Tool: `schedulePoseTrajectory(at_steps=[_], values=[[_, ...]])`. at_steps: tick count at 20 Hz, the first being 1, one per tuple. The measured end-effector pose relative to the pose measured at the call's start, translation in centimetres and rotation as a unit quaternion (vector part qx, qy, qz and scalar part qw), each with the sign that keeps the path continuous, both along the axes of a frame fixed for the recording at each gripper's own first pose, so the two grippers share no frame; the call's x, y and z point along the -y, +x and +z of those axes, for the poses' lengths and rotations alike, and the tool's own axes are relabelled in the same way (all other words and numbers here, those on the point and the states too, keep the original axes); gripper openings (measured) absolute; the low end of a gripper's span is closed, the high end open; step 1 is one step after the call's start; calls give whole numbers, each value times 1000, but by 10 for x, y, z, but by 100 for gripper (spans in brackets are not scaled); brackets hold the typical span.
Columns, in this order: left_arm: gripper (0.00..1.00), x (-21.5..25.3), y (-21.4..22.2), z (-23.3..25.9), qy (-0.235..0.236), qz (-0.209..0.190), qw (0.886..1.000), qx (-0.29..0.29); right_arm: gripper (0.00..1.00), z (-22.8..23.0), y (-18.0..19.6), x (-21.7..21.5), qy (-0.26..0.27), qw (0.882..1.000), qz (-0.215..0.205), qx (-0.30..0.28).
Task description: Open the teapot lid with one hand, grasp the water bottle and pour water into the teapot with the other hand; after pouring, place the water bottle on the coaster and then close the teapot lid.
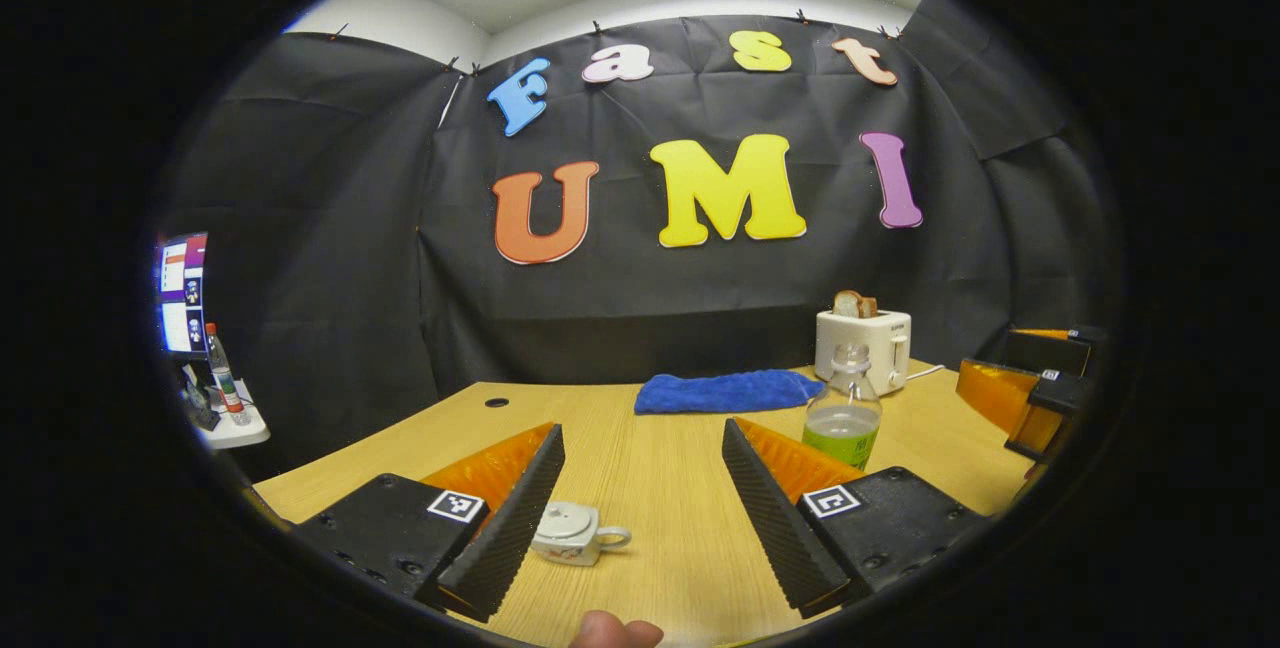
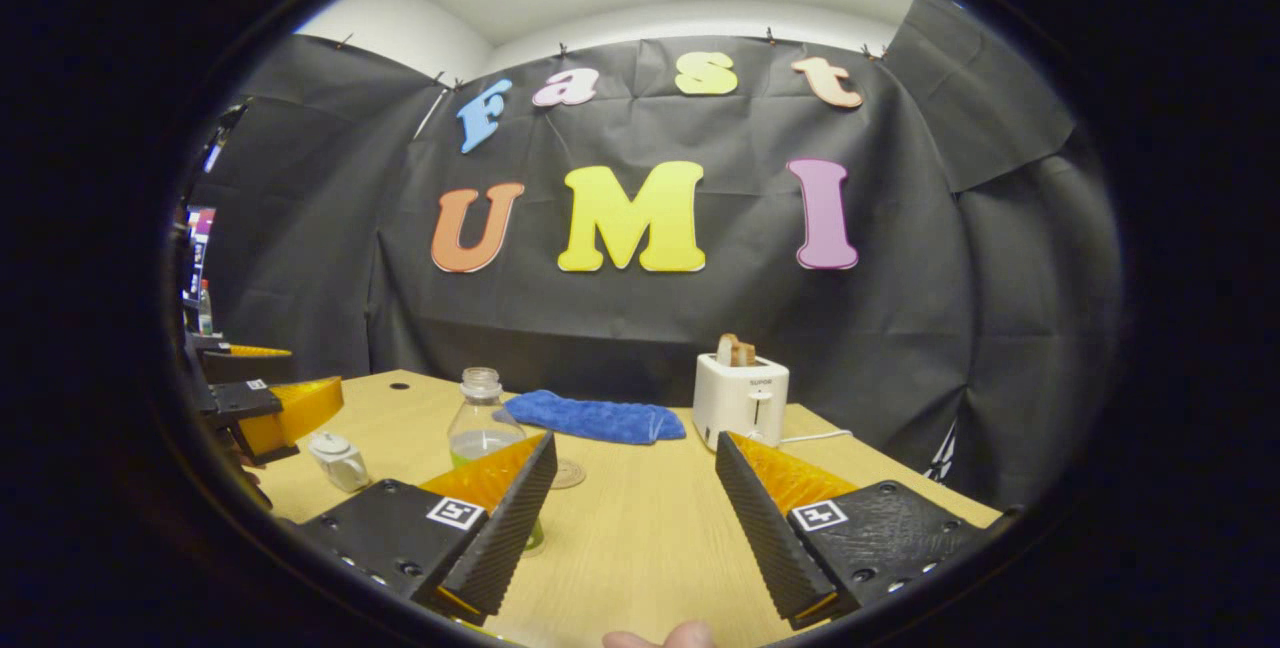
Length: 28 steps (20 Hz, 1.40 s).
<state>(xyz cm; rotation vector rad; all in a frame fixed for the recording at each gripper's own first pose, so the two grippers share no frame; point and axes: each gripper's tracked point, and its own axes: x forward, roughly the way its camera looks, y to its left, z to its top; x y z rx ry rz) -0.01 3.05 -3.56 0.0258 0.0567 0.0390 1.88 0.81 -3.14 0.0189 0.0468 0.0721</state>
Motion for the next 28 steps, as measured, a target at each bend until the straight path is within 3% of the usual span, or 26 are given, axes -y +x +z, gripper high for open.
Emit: schedulePoseTrajectory(at_steps=[3,5,10,14,28], values=[[100,-28,-7,-18,-10,20,1000,-16,93,-17,3,-2,17,1000,8,-18],[99,-35,-5,-27,-28,21,999,-26,98,-29,3,-1,19,999,9,-32],[99,-45,17,-49,-41,14,997,-56,95,-30,3,15,8,999,-6,-30],[89,-55,37,-77,-40,17,993,-112,95,-38,2,22,1,999,-14,-36],[9,-63,54,-93,-5,41,989,-144,95,-50,2,34,-10,999,-27,-46]])
